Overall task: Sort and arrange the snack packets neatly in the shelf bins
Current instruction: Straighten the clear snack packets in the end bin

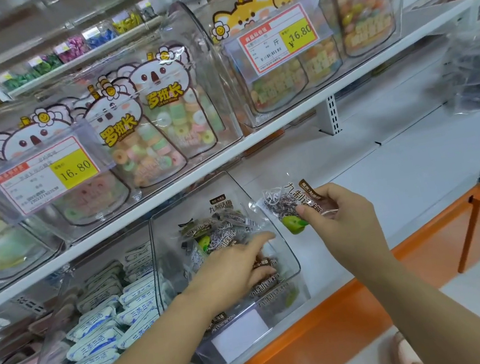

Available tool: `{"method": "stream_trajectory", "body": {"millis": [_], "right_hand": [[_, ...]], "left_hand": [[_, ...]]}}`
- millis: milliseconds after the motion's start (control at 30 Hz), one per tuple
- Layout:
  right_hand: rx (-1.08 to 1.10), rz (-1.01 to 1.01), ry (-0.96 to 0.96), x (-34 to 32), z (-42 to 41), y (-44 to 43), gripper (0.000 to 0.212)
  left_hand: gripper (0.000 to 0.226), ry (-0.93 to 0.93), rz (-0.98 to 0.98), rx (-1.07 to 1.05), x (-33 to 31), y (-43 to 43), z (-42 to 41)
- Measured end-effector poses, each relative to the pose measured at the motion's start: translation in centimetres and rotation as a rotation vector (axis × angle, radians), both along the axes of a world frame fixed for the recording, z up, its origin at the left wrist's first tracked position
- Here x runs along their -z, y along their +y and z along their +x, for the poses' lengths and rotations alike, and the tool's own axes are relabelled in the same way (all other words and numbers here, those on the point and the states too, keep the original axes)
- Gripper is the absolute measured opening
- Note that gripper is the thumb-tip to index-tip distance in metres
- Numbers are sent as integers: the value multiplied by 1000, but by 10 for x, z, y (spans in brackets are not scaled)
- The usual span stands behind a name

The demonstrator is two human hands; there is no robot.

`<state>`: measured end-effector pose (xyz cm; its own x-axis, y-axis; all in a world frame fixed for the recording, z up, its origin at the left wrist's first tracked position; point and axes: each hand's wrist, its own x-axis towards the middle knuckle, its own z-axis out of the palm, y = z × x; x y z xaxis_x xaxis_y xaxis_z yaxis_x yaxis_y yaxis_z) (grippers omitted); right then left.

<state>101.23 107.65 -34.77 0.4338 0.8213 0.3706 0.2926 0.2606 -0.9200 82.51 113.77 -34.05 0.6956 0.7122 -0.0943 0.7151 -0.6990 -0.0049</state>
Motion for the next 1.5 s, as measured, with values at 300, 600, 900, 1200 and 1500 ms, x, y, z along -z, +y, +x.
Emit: {"method": "stream_trajectory", "body": {"millis": [300, 600, 900, 1200, 1500], "right_hand": [[6, -1, -23, 0, -2, 0, 12], [-5, -1, -8, -1, -1, -1, 11], [-8, 14, -19, -2, -2, 0, 25], [-12, 8, -55, -4, -1, 1, 25], [-13, -3, -69, -3, -1, 3, 17]], "left_hand": [[33, 327, -120, -132, -9, 1, 29], [34, -215, -189, -320, -5, 2, 12], [39, 298, -46, -315, -6, 24, 13], [35, 360, 17, -292, 6, 39, 22], [40, 424, 33, -369, 21, 48, 37]]}}
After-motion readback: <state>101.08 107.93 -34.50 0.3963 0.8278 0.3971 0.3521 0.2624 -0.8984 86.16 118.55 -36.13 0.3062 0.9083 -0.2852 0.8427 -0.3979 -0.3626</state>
